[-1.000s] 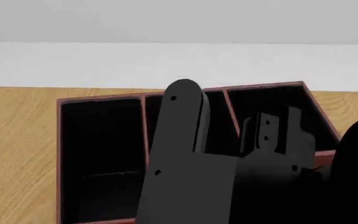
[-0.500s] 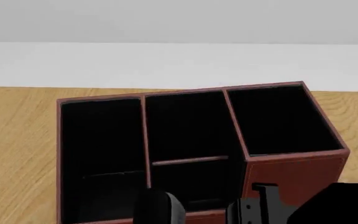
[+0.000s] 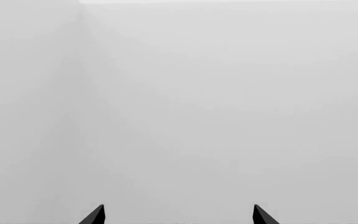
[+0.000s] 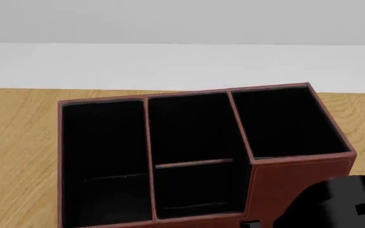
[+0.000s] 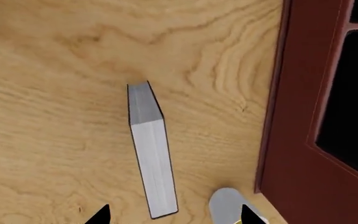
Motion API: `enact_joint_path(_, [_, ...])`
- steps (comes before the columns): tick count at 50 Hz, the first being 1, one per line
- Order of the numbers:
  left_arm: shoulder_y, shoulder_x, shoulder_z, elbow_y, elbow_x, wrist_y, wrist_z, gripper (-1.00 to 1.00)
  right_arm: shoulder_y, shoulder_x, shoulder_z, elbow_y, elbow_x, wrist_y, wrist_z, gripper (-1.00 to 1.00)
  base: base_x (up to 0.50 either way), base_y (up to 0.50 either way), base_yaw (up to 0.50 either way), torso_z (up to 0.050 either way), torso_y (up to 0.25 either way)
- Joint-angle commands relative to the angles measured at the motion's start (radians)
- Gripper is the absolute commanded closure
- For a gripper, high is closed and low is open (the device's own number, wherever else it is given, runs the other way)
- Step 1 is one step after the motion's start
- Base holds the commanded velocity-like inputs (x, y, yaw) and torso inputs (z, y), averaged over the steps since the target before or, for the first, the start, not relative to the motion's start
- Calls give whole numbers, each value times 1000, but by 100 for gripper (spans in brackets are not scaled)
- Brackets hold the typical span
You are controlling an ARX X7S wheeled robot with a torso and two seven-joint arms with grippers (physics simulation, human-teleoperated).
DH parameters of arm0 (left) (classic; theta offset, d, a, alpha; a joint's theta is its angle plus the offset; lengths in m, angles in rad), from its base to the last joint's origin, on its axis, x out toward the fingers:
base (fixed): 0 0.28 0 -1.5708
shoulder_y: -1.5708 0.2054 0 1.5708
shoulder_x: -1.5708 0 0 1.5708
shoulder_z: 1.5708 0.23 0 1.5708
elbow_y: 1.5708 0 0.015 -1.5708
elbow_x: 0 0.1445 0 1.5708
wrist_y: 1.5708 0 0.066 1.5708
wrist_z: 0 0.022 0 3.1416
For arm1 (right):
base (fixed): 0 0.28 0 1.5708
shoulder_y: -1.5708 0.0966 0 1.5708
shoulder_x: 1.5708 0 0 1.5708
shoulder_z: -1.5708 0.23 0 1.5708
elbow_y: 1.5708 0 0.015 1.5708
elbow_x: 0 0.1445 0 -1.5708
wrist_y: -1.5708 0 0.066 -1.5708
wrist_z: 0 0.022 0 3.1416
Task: Pick up the book and place it in the front compartment of the caddy.
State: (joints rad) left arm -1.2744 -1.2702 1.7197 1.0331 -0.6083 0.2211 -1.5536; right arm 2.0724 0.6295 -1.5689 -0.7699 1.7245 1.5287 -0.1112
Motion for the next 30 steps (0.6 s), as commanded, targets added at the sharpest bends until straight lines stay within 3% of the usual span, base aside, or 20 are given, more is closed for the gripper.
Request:
enact_joint_path(1, [31,1,-23,-4,5,1,6,-100,-116,-22,-87,-35,-184,-12,-31,-100,0,0,0,0,0])
enact_joint_path(30, [67,-13,-55,1,-2,-8,15,-100,-285,-30,-254,-29,-350,-80,-12,-100,0,0,0,0,0])
